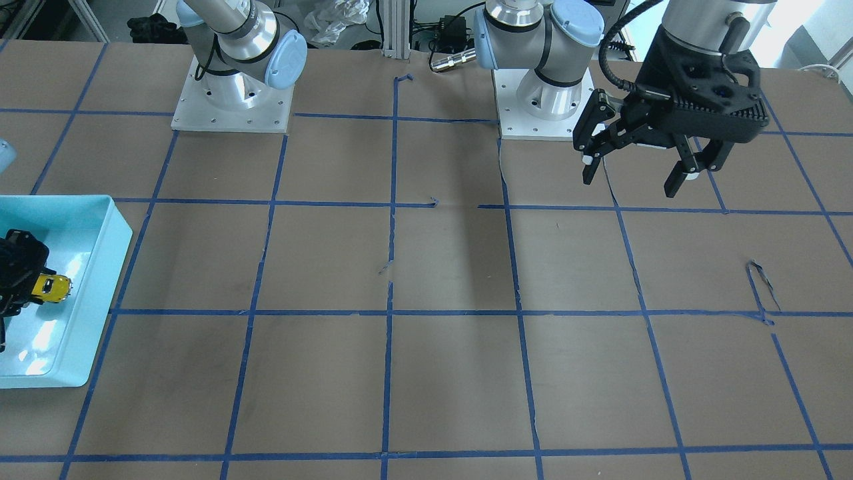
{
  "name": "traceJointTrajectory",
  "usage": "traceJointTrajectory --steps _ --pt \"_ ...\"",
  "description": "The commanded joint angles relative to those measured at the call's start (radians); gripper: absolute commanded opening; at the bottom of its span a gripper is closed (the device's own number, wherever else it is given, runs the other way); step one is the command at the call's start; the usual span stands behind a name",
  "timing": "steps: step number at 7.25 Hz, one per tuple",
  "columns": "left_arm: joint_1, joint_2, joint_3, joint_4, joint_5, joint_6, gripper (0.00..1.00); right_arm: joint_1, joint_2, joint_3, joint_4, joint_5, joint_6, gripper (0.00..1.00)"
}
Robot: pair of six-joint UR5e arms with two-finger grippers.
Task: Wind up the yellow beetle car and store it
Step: 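Carry the car with the right gripper into the light-blue bin, then open the right gripper to drop the car in the bin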
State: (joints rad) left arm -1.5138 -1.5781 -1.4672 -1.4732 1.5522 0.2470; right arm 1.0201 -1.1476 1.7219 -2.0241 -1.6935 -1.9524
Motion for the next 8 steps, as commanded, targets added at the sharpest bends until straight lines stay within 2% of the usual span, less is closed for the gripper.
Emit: traceJointTrajectory --steps 1,2,3,4,5,6,8 --pt "0.001 0.015 -0.024 0.002 0.000 0.002 1.00 0.000 -0.039 -0.018 0.004 0.021 0.006 1.00" --pt "0.001 0.018 -0.027 0.008 0.000 0.002 1.00 0.000 -0.084 -0.024 0.010 0.025 0.006 1.00" --pt "0.001 0.020 -0.028 0.007 0.000 0.002 1.00 0.000 -0.151 -0.037 0.018 0.044 0.039 0.87" --pt "0.001 0.020 -0.028 0.005 0.000 0.002 1.00 0.003 -0.223 -0.042 0.072 0.046 0.199 0.92" --pt "0.006 0.021 -0.028 0.004 0.000 0.003 1.00 0.011 -0.291 -0.042 0.216 0.049 0.433 1.00" --pt "0.003 0.021 -0.031 0.004 0.000 0.003 1.00 0.023 -0.349 -0.044 0.342 0.089 0.684 1.00" --pt "0.001 0.023 -0.038 0.008 0.000 0.008 1.00 0.096 -0.452 -0.062 0.469 0.149 1.109 1.00"
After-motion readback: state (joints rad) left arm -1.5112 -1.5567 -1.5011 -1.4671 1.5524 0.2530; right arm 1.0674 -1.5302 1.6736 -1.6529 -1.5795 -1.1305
